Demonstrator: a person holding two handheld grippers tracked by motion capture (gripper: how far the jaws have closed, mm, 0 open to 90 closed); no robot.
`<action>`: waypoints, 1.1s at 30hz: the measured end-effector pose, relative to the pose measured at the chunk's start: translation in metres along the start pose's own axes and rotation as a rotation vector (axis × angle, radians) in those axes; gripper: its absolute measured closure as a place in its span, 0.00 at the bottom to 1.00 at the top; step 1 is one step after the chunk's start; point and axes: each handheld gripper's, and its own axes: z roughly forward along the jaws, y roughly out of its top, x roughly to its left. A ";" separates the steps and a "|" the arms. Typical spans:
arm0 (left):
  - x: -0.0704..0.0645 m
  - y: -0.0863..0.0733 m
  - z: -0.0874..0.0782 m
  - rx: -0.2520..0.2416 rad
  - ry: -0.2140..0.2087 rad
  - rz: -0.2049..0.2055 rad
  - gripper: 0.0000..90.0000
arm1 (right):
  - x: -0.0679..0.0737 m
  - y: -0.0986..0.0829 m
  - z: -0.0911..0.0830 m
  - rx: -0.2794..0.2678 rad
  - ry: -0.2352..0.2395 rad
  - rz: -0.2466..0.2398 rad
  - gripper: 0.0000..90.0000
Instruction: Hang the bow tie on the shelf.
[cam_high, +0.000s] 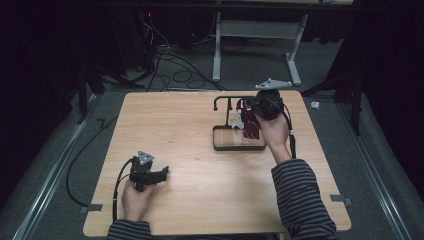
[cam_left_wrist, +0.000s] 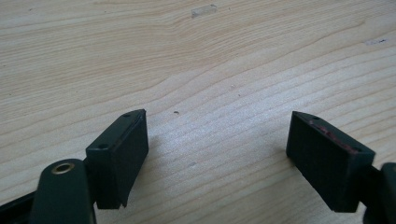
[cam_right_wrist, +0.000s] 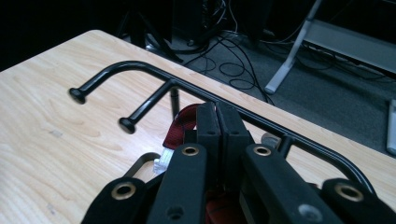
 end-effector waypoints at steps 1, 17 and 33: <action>0.000 0.000 0.000 0.000 0.000 0.000 0.24 | -0.001 0.000 0.001 -0.002 0.000 0.004 1.00; 0.000 0.000 0.000 0.000 0.000 0.000 0.24 | -0.001 -0.003 0.012 0.047 -0.021 -0.001 0.98; 0.000 0.000 0.000 0.000 0.000 0.000 0.24 | 0.003 -0.002 0.004 0.030 -0.016 -0.011 0.95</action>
